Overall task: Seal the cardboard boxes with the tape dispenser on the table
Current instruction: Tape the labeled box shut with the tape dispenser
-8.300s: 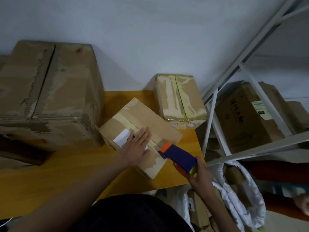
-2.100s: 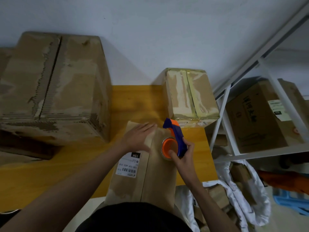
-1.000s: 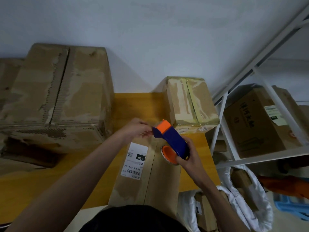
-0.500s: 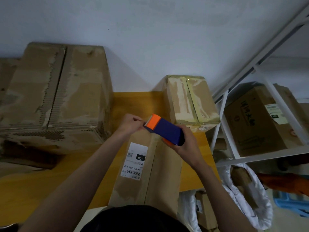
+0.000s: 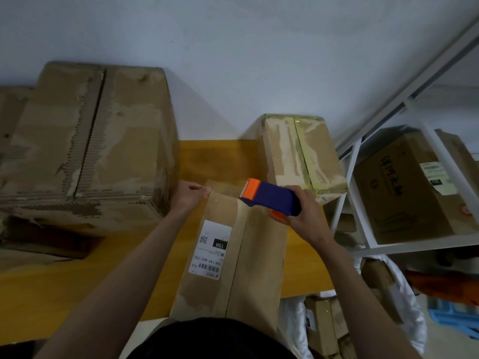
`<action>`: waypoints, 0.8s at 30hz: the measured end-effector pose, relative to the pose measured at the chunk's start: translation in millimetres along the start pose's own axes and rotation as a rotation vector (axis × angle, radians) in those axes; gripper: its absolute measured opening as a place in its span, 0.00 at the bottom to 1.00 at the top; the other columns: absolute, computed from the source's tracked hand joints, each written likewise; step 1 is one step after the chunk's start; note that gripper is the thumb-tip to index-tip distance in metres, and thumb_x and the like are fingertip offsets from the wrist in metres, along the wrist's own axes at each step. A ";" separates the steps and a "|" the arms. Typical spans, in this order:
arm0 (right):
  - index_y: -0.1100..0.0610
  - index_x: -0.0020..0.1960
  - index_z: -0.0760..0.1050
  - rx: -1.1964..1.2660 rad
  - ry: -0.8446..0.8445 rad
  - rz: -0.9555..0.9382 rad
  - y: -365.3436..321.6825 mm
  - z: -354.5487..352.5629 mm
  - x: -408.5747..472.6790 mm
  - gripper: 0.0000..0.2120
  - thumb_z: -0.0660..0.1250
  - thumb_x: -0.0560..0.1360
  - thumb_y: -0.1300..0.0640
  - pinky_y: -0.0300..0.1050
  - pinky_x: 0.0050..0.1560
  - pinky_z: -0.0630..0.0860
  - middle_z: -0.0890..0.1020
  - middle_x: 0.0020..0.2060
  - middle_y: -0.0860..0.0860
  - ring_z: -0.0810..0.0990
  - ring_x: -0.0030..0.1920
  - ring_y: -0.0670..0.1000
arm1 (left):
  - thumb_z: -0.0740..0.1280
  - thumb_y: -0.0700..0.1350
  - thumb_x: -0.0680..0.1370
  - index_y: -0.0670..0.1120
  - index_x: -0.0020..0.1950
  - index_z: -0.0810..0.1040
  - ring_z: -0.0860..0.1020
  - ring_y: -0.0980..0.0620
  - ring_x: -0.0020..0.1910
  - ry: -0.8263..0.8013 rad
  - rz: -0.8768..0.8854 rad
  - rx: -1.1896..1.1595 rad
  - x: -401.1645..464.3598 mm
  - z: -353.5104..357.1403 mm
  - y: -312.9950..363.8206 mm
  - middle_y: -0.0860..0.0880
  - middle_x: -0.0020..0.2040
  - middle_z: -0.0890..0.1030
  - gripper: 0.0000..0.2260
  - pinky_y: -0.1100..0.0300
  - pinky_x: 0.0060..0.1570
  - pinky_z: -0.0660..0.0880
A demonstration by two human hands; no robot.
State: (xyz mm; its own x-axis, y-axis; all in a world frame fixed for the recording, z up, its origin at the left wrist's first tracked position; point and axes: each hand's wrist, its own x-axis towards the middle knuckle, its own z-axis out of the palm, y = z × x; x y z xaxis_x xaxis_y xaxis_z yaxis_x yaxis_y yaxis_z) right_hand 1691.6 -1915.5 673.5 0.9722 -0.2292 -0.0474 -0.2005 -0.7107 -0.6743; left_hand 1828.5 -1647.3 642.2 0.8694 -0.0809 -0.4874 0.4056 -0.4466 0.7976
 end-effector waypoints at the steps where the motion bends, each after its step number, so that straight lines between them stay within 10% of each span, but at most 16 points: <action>1: 0.50 0.67 0.70 0.005 -0.005 -0.001 1.5 3.4 -0.4 0.32 0.81 0.68 0.50 0.30 0.50 0.68 0.72 0.56 0.47 0.73 0.55 0.45 | 0.74 0.47 0.76 0.48 0.38 0.83 0.83 0.46 0.49 0.009 -0.004 0.003 1.1 0.4 -3.5 0.48 0.41 0.85 0.07 0.45 0.60 0.78; 8: 0.51 0.67 0.70 -0.045 -0.012 0.057 10.7 20.4 2.2 0.30 0.79 0.70 0.50 0.42 0.50 0.72 0.72 0.58 0.52 0.71 0.53 0.47 | 0.74 0.46 0.76 0.39 0.47 0.86 0.81 0.49 0.45 0.047 -0.003 0.028 8.1 8.9 -11.3 0.45 0.44 0.85 0.09 0.61 0.40 0.71; 24: 0.51 0.69 0.69 -0.146 -0.021 0.090 8.0 27.1 14.7 0.29 0.77 0.73 0.52 0.42 0.48 0.69 0.69 0.55 0.52 0.71 0.51 0.49 | 0.77 0.53 0.73 0.40 0.48 0.84 0.82 0.41 0.48 0.052 -0.011 0.089 27.9 16.8 -33.5 0.41 0.45 0.84 0.16 0.56 0.40 0.74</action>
State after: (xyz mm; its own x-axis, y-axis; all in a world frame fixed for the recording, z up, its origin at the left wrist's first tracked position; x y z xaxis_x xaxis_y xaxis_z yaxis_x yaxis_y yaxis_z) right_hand 1707.6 -1906.5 647.5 0.9517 -0.2831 -0.1191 -0.3004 -0.7775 -0.5525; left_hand 1834.4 -1649.6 595.9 0.8795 -0.0298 -0.4750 0.3906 -0.5248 0.7563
